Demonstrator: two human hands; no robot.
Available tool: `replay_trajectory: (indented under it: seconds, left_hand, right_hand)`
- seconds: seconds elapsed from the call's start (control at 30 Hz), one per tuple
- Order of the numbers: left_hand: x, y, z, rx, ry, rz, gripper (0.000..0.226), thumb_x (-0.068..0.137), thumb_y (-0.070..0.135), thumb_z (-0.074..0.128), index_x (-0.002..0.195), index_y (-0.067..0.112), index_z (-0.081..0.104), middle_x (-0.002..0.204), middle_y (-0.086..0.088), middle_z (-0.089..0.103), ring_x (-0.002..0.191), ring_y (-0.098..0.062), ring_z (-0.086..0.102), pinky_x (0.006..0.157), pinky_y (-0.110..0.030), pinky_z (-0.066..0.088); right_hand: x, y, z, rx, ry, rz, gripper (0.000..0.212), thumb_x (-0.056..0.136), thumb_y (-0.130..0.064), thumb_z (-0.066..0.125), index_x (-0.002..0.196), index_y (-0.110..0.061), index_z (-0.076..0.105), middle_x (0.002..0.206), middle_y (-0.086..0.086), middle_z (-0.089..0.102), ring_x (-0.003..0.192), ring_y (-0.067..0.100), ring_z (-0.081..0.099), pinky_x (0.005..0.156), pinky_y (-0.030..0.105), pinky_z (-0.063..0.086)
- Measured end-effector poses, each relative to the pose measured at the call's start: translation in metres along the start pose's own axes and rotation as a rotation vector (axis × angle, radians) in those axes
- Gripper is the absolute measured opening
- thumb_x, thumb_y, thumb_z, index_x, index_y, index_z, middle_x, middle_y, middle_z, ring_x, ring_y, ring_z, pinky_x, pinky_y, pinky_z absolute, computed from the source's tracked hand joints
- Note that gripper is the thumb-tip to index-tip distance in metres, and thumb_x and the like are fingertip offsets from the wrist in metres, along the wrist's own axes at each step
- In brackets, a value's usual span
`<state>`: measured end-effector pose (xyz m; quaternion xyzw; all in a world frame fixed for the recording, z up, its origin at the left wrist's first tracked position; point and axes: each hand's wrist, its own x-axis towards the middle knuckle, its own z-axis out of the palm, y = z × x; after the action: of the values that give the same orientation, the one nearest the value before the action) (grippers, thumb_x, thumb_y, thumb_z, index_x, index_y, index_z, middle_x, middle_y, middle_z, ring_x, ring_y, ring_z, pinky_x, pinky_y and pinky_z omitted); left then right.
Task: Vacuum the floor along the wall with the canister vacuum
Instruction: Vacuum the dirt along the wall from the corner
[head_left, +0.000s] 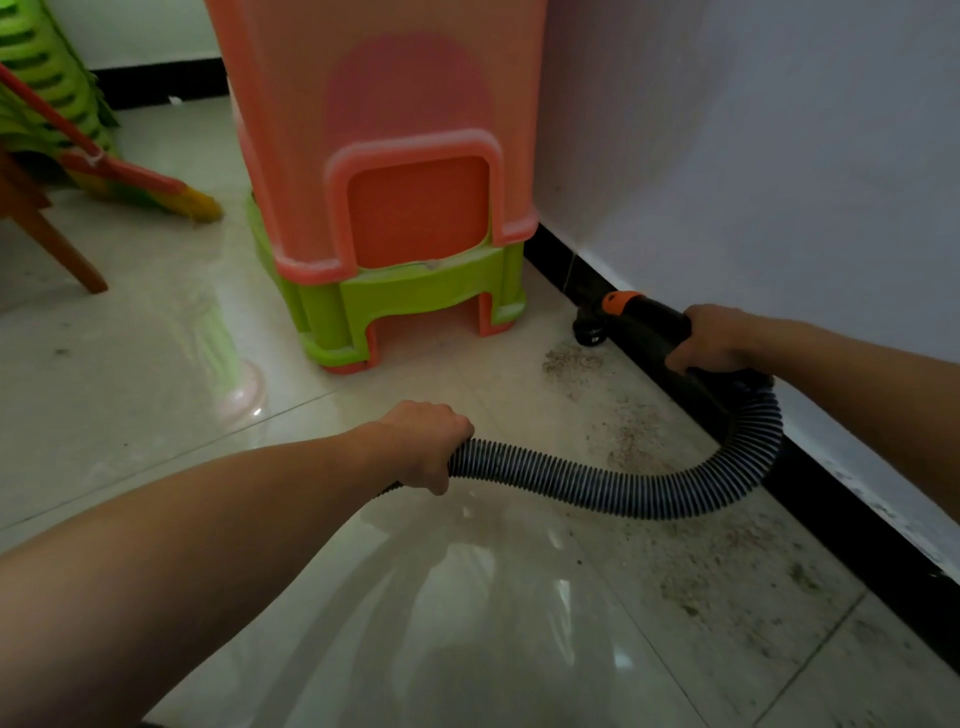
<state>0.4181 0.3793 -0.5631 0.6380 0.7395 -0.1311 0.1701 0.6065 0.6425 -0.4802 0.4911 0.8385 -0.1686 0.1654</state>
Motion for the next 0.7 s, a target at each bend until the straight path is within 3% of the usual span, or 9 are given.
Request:
replay_trajectory:
  seconds: [0.27,0.5,0.7]
  left_hand:
    - [0.001,0.019,-0.005,0.019,0.011,0.090,0.033,0.072,0.031,0.072,0.092,0.029,0.047,0.074,0.011,0.044,0.076,-0.016,0.052,0.063,-0.028,0.038]
    - [-0.004,0.025,-0.012,0.035,0.033,0.117,0.033,0.072,0.032,0.072,0.096,0.029,0.049,0.076,0.009,0.044,0.078,-0.016,0.051,0.064,-0.029,0.038]
    - [-0.018,0.008,-0.016,0.055,0.045,0.044,0.032,0.073,0.030,0.070,0.097,0.028,0.050,0.081,0.007,0.048,0.077,-0.017,0.050,0.063,-0.029,0.037]
  right_hand:
    - [-0.028,0.031,-0.002,0.062,-0.044,0.052,0.040,0.077,-0.018,0.072,0.113,-0.008,0.057,0.100,0.014,0.065,0.088,0.030,0.065,0.079,0.038,0.056]
    - [-0.045,0.065,-0.004,0.335,-0.127,0.156,0.022,0.078,-0.004,0.067,0.099,0.001,0.059,0.077,0.020,0.071,0.065,0.033,0.069,0.059,0.037,0.058]
    - [-0.040,0.070,0.005,0.589,-0.209,0.232,0.018,0.083,-0.006,0.061,0.096,0.007,0.059,0.069,0.018,0.069,0.060,0.031,0.066,0.056,0.036,0.057]
